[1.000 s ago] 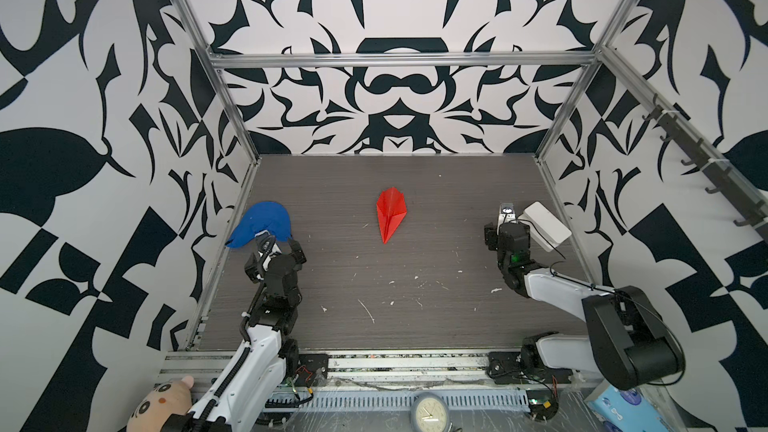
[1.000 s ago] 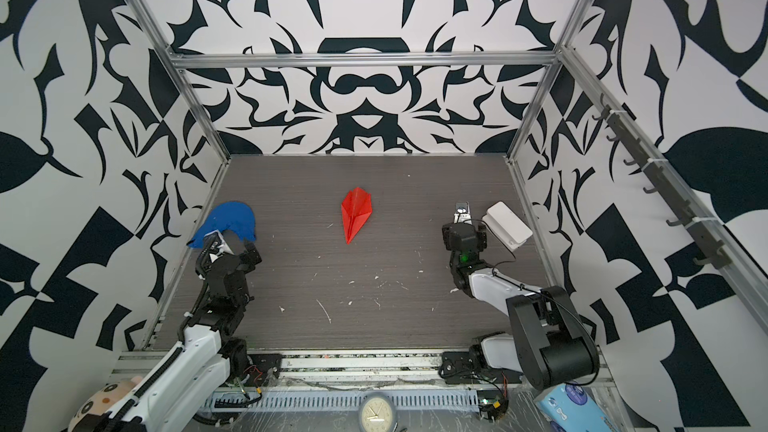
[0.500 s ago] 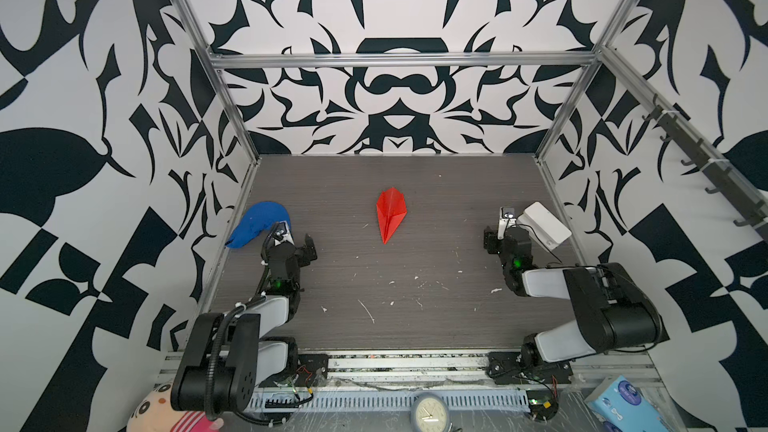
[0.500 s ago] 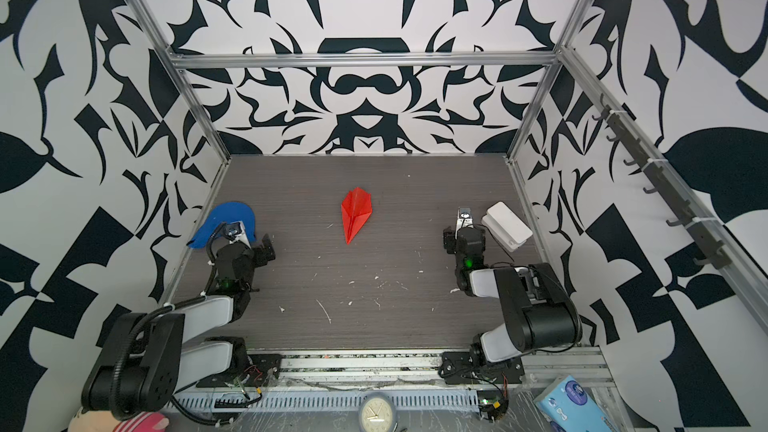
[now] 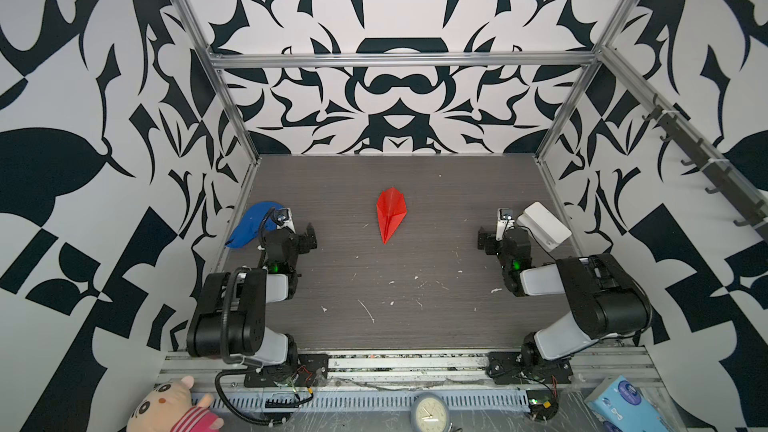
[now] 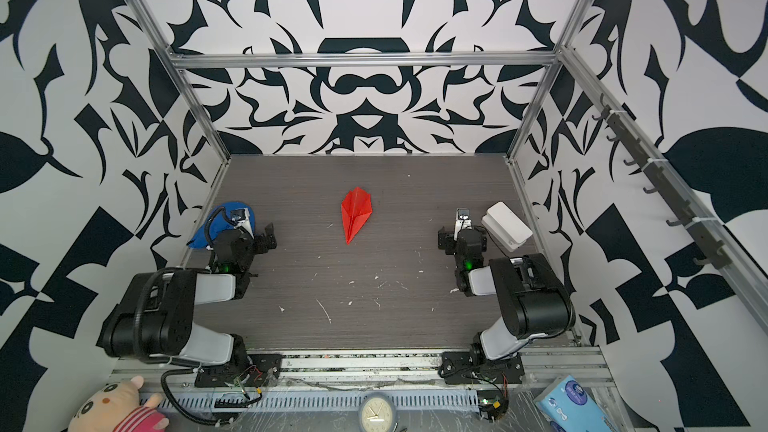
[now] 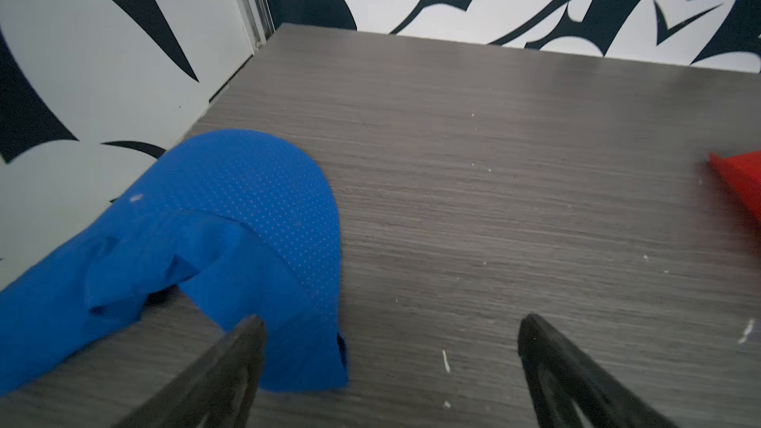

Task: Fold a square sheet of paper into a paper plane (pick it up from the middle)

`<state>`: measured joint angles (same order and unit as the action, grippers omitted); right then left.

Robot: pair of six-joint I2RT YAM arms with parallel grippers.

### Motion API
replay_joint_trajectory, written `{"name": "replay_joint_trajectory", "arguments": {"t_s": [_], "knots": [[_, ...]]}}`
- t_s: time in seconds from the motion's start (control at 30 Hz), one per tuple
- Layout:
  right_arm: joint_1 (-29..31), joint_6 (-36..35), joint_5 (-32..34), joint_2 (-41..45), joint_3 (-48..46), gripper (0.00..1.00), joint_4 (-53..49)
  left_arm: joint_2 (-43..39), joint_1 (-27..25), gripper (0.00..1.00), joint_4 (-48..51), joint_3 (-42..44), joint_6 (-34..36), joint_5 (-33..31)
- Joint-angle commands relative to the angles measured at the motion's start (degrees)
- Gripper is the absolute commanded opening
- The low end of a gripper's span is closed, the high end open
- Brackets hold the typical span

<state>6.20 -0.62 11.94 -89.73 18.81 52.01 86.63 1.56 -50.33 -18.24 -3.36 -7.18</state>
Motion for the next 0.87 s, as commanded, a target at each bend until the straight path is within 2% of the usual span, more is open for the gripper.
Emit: {"name": "replay_joint_trajectory", "arguments": {"t_s": [0.0, 0.27, 0.83], "knots": [[-0.22, 0.2, 0.43, 0.44, 1.23, 1.0, 1.32, 2.0, 0.28, 0.99, -3.64, -1.94, 0.81, 0.99], [-0.2, 0.18, 0.57, 0.39, 1.21, 1.0, 1.43, 2.32, 0.99, 1.0, -0.48, -3.73, -1.53, -1.76], [-0.72, 0.61, -0.3, 0.5, 1.41, 1.0, 0.86, 2.07, 1.09, 0.99, -0.74, -3.48, -2.02, -2.03]]}}
